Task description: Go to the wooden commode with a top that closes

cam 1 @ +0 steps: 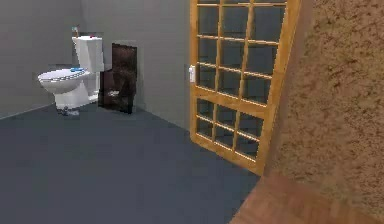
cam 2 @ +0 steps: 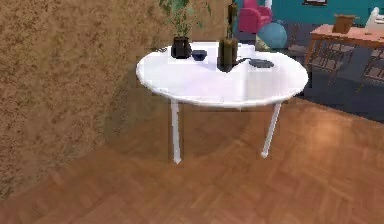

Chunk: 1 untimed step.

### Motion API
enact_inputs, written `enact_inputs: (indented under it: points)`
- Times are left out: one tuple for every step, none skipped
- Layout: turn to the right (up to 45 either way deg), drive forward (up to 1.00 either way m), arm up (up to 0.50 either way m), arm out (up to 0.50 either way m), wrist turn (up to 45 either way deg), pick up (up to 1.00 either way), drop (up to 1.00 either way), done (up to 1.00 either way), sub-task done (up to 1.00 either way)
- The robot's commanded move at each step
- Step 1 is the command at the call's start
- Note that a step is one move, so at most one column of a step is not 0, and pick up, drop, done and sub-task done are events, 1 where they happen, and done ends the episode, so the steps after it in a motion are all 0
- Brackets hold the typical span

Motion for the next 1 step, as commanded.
enact_inputs:
  points:
    - [45.0, 0.00, 0.00, 0.00, 0.0, 0.00, 0.00, 0.00, 0.00]
